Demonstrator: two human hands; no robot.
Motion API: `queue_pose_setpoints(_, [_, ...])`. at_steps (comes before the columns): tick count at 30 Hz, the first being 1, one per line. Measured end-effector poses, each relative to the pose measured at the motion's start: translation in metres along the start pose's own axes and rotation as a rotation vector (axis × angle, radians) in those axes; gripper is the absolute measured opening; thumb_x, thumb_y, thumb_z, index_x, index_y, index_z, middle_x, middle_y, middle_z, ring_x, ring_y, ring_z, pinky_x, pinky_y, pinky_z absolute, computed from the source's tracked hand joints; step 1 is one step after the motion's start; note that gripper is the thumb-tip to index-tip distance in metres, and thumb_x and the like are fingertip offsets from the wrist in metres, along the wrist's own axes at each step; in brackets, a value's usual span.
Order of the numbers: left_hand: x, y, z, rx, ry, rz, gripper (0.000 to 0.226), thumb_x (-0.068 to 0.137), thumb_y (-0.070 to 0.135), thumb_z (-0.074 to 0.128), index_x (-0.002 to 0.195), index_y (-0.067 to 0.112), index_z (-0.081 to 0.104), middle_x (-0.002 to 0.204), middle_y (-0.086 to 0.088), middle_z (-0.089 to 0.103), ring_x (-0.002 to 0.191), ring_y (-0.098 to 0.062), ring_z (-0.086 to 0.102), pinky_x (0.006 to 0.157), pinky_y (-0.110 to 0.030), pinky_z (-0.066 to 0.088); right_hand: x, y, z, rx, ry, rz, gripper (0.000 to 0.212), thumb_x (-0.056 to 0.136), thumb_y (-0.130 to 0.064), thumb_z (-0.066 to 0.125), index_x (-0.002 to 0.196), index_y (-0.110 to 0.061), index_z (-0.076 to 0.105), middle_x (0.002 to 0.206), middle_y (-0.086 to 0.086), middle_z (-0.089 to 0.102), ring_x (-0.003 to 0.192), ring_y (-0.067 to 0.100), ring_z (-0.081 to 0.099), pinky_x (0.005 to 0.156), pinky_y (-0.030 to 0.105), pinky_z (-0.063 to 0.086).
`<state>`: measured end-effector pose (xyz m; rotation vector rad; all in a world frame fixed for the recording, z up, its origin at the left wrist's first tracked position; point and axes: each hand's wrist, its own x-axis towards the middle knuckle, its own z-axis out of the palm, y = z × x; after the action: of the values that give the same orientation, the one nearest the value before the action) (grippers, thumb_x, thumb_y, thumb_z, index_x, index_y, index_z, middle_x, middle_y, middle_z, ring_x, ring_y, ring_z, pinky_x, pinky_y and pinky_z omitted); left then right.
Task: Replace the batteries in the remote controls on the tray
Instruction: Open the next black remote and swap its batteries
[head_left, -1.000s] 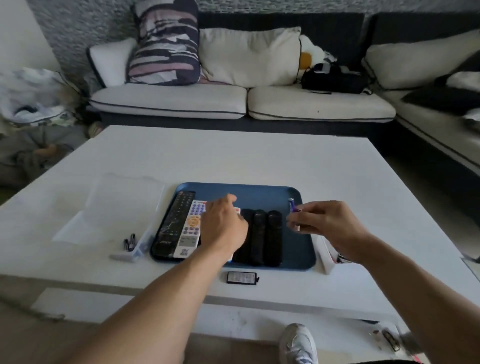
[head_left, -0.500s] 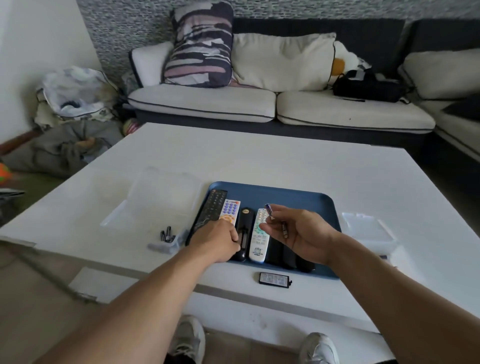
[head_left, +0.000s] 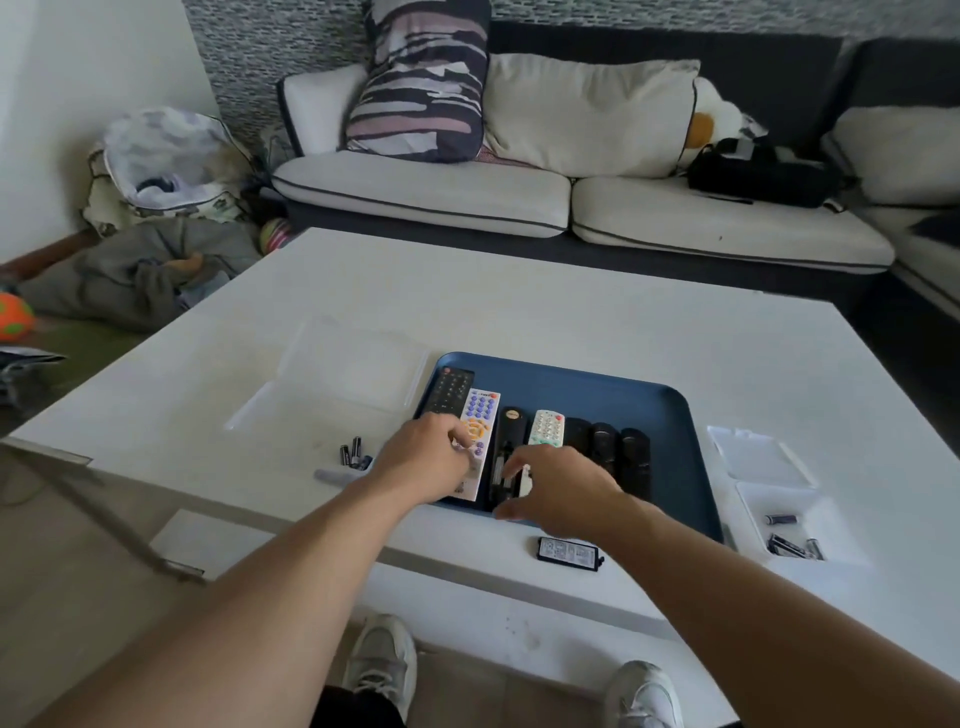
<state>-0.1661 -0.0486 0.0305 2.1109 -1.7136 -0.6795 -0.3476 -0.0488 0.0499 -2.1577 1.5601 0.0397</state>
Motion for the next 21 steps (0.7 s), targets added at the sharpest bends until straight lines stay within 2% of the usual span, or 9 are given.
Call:
queue_pose_setpoints(3, [0.000,-0.004,0.001,-0.050,0.017,-0.026,0.008,0.087,0.029,0.065,0.089,0.037,0.066,0.106,0.007,0.072,0.096,-0.017,0.066,0.084,-0.035,0.055,0.004,-0.010,0.008,-0.177,0.049,-0.024,0.042,0.085,-0.053,0.070,0.121,-0.033,0.061,0.115,-0.001,0.067,0.107,0.022,0.063,0.083,0.033,0.047])
queue_pose_setpoints(7, [0.000,-0.006,0.000,-0.077,-0.012,-0.023,0.012,0.085,0.025,0.065,0.087,0.037,0.066,0.106,0.007,0.072,0.096,-0.017,0.066,0.084,-0.033,0.055,0.008,-0.012,0.015,-0.282,0.068,-0.019,0.043,0.088,-0.055,0.066,0.120,-0.027,0.063,0.115,0.002,0.068,0.104,0.024,0.065,0.085,0.036,0.049])
queue_pose_setpoints(13, [-0.001,-0.006,0.000,-0.128,-0.060,-0.023,0.018,0.084,0.019,0.063,0.093,0.033,0.070,0.105,0.005,0.072,0.096,-0.017,0.065,0.076,-0.028,0.050,0.015,-0.006,0.016,-0.206,0.038,0.010,0.047,0.084,-0.059,0.070,0.118,-0.026,0.063,0.113,0.000,0.069,0.101,0.022,0.065,0.083,0.034,0.051])
queue_pose_setpoints(17, [0.000,-0.005,0.002,-0.172,-0.062,-0.037,0.008,0.087,0.032,0.063,0.084,0.035,0.069,0.103,0.005,0.073,0.095,-0.020,0.067,0.088,-0.035,0.055,0.015,-0.007,0.013,-0.174,0.043,0.015,0.045,0.084,-0.061,0.068,0.117,-0.030,0.063,0.112,-0.001,0.068,0.102,0.022,0.064,0.080,0.033,0.049])
queue_pose_setpoints(21, [-0.001,-0.001,0.001,-0.297,-0.064,-0.070,0.027,0.096,0.043,0.055,0.083,0.027,0.072,0.091,0.002,0.076,0.083,-0.023,0.071,0.086,-0.039,0.057,0.011,-0.013,-0.004,-0.059,0.061,0.021,0.038,0.086,-0.061,0.065,0.113,-0.034,0.066,0.106,-0.004,0.069,0.096,0.019,0.065,0.076,0.032,0.051])
